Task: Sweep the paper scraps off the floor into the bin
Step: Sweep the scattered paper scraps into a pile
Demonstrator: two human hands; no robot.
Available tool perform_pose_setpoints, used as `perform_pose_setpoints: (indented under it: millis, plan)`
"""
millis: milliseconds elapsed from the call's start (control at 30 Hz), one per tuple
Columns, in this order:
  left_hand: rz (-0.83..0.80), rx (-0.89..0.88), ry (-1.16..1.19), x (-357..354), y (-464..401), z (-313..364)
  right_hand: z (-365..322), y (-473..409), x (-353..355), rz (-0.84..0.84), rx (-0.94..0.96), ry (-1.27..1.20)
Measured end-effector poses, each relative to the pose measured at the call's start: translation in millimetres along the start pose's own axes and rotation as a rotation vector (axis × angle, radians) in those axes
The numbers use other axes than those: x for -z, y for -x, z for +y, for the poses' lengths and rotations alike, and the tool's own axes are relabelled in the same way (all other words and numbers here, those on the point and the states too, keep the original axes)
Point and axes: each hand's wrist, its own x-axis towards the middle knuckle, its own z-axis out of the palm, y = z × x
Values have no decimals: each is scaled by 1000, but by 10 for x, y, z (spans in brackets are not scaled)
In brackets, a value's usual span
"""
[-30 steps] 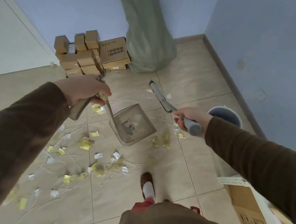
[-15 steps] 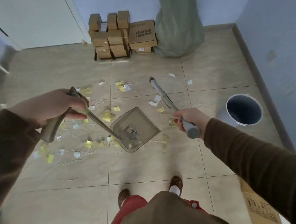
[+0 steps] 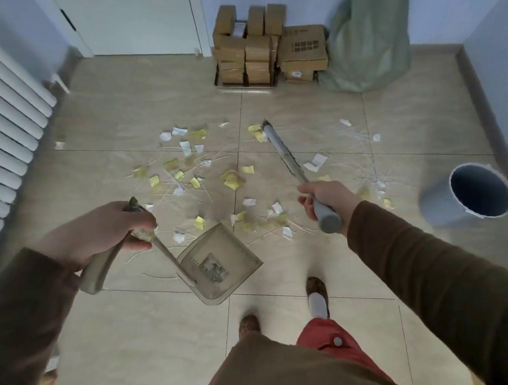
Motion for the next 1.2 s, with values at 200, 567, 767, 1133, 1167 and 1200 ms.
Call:
perform_pose_setpoints:
  millis: [200,567,767,1133,1167,1200]
  plan:
    - [10,24,50,318,-15,-558,49,131,-469,-39,-12,2]
    - [50,158,153,223,-181,-1374,109,228,-692,-48,-62,134]
    - [51,200,173,32,-177,-1685,270,225,-690,-69,-74,151]
    - [34,204,210,25,-72,-1991,581,311,-654,-101,-109,182]
    - [23,204,207,15,-46,-2054,598,317,-637,-108,-116,185]
    - [10,205,197,5,-12,-2103,615,316,-622,-113,-120,186]
